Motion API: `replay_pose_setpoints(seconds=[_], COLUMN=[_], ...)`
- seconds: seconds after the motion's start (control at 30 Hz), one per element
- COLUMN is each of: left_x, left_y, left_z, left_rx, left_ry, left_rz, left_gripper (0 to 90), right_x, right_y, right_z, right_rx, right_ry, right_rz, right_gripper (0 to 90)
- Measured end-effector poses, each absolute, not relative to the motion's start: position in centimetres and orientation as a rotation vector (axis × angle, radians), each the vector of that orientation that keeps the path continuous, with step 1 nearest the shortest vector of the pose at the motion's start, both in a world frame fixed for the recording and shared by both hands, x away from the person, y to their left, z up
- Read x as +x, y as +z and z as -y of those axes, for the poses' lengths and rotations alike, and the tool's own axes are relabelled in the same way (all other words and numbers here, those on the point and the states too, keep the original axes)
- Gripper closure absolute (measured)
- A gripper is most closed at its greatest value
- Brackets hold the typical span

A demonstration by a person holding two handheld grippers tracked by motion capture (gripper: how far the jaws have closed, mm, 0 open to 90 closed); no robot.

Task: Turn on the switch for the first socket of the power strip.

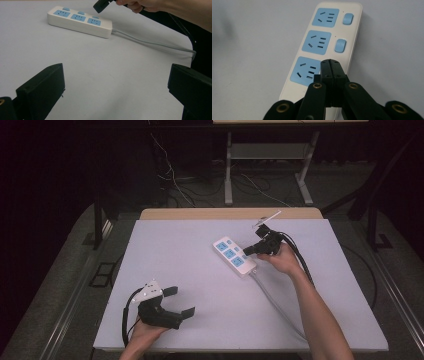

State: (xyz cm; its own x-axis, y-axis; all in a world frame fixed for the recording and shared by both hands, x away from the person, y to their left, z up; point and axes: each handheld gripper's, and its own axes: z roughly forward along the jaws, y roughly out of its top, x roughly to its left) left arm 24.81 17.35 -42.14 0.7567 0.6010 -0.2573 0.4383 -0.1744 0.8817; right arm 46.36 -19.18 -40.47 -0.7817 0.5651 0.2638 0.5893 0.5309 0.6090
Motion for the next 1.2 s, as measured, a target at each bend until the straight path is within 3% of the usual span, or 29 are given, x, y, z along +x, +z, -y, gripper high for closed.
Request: replay_pose_setpoints(seconds=[0.9, 1.0, 1.07, 1.1, 1.17, 1.2], left_x=[24.6, 24.6, 24.7, 24.7, 24.7, 24.7], left_y=[-42.0, -42.0, -42.0, -42.0, -42.0, -42.0], left_z=[-17.3, -17.4, -17.4, -17.4, -17.4, -17.4], left_rx=[1.797, 1.790, 1.789, 1.789, 1.791, 1.791], left_ry=[0.172, 0.173, 0.173, 0.173, 0.172, 0.172], left_rz=[-0.803, -0.808, -0.808, -0.808, -0.807, -0.807], left_gripper=[0.0, 0.0, 0.0, 0.0, 0.0, 0.0], right_x=[44.0, 43.5, 42.8, 42.8, 42.1, 42.1], right_y=[-35.9, -35.5, -35.2, -35.2, -34.9, -34.9], right_z=[22.2, 22.7, 23.0, 23.0, 23.3, 23.3], right_rx=[-1.085, -1.106, -1.126, -1.126, -1.157, -1.157], right_ry=[-1.153, -1.174, -1.177, -1.177, -1.194, -1.194], right_rz=[2.743, 2.725, 2.717, 2.717, 2.714, 2.714], right_gripper=[89.3, 80.6, 67.9, 67.9, 52.7, 52.7])
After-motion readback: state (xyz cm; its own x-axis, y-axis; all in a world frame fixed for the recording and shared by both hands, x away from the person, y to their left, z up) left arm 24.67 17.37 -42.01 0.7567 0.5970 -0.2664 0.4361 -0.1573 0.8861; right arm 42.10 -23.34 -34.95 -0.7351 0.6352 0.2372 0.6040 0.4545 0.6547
